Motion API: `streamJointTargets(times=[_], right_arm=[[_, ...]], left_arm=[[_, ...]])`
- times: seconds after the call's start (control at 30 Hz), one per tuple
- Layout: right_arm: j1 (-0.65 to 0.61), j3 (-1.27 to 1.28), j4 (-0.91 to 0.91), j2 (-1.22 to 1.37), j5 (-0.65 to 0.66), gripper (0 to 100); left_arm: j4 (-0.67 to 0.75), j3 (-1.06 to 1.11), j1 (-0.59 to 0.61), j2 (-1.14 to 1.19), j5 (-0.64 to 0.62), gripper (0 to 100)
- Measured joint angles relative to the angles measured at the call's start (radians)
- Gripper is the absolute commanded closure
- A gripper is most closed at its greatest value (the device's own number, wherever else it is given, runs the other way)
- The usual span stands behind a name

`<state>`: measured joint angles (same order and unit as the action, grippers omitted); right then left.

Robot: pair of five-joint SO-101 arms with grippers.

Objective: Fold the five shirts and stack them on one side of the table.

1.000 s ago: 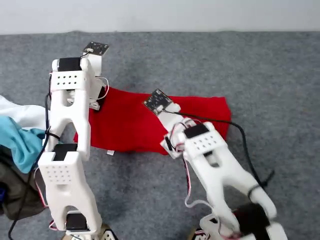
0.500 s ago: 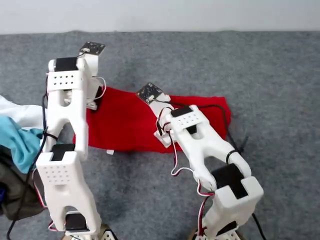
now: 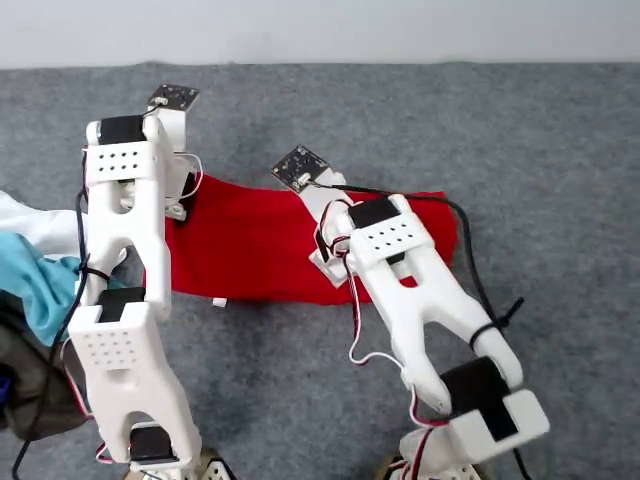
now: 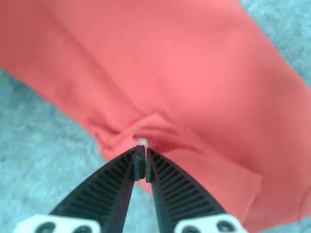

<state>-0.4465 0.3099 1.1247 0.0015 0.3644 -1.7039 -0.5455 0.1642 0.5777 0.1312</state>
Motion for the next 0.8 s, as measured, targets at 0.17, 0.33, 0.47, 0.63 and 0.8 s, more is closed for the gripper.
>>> streamJointTargets(times=[0.17, 0.33, 0.47, 0.63, 0.8], right_arm=[[0.000, 0.002, 0.028, -0.008, 0.000, 98.7], [0.002, 0.028, -0.072, 0.089, 0.000, 98.9], [0.003, 0.011, -0.120, 0.215, 0.000, 98.9], [0.003, -0.083, -0.075, 0.236, 0.000, 98.9], [0.000, -0.157, 0.055, 0.161, 0.000, 98.9]], left_arm=[[0.000, 0.000, 0.000, 0.000, 0.000, 99], [0.000, 0.000, 0.000, 0.000, 0.000, 99], [0.000, 0.000, 0.000, 0.000, 0.000, 99], [-0.015, 0.000, -0.003, 0.000, 0.000, 99], [-0.021, -0.005, -0.055, -0.006, 0.000, 99]])
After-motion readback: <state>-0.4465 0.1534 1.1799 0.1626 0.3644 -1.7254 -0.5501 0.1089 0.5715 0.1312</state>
